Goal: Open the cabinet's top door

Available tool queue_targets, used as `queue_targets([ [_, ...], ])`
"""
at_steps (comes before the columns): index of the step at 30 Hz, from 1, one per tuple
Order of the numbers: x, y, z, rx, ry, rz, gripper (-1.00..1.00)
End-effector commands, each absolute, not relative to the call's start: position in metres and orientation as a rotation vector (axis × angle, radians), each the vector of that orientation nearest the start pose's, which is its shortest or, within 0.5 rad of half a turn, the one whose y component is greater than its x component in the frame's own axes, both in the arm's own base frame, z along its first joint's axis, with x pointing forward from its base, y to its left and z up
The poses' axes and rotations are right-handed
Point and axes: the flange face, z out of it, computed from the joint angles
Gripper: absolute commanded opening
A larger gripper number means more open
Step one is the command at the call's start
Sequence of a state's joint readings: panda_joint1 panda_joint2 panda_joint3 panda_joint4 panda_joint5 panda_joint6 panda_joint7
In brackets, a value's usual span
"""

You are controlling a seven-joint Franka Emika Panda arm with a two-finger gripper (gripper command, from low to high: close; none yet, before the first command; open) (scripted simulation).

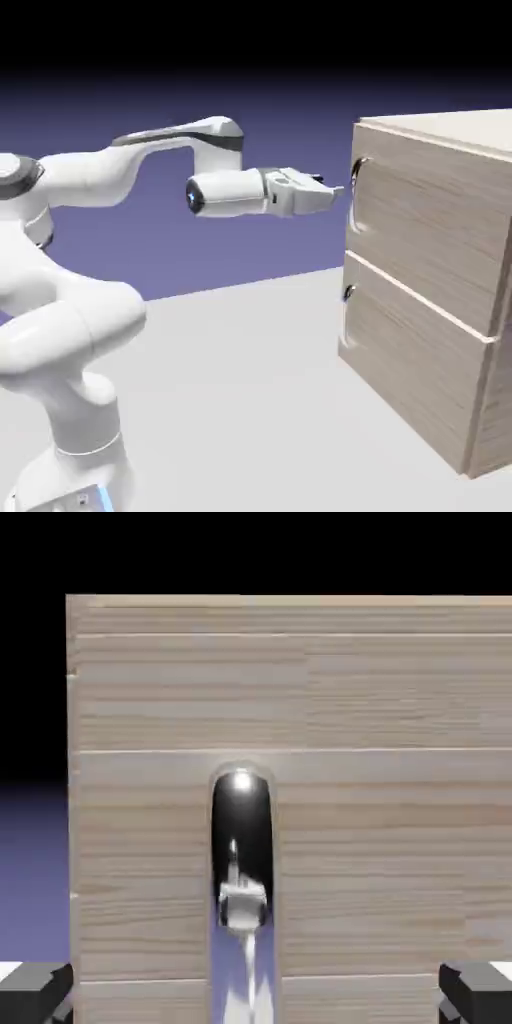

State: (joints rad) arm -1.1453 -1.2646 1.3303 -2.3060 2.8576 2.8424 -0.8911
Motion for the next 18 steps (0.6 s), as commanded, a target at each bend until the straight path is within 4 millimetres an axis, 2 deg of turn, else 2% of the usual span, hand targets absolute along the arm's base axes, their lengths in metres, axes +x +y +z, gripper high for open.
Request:
queue_targets([
  [1,0.446,0.154,0.449,-1.756,0.774,-1.789,0.00],
  [2,0.446,0.154,0.449,-1.756,0.774,-1.789,0.00],
  [6,0.490,0.153,0.449,-1.757,0.774,-1.790,0.00],
  [7,0.496,0.152,0.449,-1.757,0.774,-1.789,0.00],
  [8,0.496,0.152,0.449,-1.757,0.774,-1.789,-1.00],
  [9,0.496,0.152,0.449,-1.757,0.774,-1.789,-1.00],
  [18,0.430,0.123,0.449,-1.767,0.594,-1.670,-1.00],
])
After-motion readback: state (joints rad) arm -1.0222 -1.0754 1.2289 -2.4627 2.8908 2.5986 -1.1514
